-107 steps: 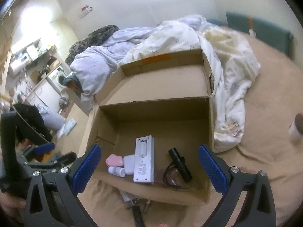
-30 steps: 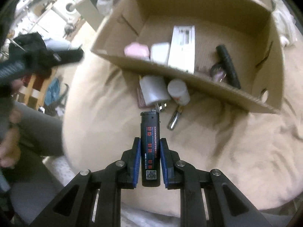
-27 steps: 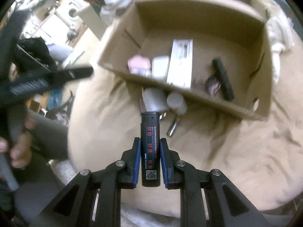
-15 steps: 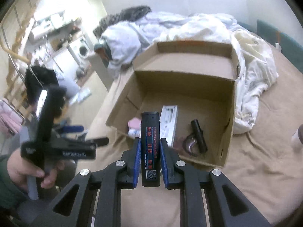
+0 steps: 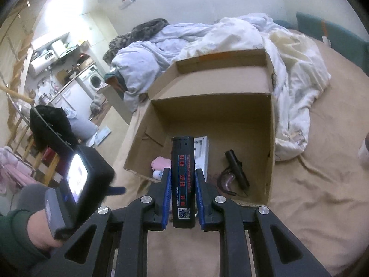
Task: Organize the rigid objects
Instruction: 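Lower the left tool and grasp the white cylinder while the right tool holds the power bank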
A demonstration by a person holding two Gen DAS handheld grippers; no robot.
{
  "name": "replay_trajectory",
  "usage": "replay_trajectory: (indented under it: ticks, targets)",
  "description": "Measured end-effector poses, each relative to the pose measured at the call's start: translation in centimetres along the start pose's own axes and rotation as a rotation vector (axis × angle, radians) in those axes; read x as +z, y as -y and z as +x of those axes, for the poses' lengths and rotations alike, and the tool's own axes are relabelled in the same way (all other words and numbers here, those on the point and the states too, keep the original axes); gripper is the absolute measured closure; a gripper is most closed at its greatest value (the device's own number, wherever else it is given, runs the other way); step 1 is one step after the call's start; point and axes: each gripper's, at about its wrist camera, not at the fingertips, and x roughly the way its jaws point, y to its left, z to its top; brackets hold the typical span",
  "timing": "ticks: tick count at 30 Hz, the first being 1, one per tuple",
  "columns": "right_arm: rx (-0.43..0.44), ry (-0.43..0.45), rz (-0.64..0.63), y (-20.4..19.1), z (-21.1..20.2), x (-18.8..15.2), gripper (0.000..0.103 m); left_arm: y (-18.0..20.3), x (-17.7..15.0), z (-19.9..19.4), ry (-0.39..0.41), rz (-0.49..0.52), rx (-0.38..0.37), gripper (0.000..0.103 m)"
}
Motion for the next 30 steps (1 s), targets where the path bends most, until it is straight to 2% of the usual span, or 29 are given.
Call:
replay_trajectory:
  ticks: [8, 12, 15, 17, 20, 24, 30]
  targets:
    - [-0.012, -0.009, 0.037, 0.9, 0.3, 0.3, 0.082, 2.8, 2.9, 3.1, -0.053, 0.147, 0.003, 0.018]
    - [-0.005, -0.015, 0.043, 1.1, 0.2, 0.2, 0.082, 3.0, 3.7, 4.7, -0.088, 0.14, -0.01, 0.019]
    - [0.001, -0.021, 0.045, 1.3, 0.3, 0.3, 0.082, 3.0, 4.0, 5.4, -0.095, 0.141, 0.003, 0.026]
    - [0.001, -0.028, 0.045, 1.3, 0.5, 0.3, 0.082, 3.1, 4.1, 5.7, -0.092, 0.144, 0.006, 0.039]
    - [-0.002, -0.039, 0.044, 1.3, 0.7, 0.4, 0.082, 3.5, 4.4, 6.0, -0.081, 0.16, -0.001, 0.048]
    - [-0.018, -0.061, 0.053, 1.5, 1.2, 0.3, 0.082, 4.9, 4.4, 6.0, -0.072, 0.188, 0.017, 0.048]
    - [-0.027, -0.072, 0.066, 1.8, 1.3, 0.2, 0.082, 3.9, 3.8, 5.2, -0.075, 0.138, 0.001, 0.048]
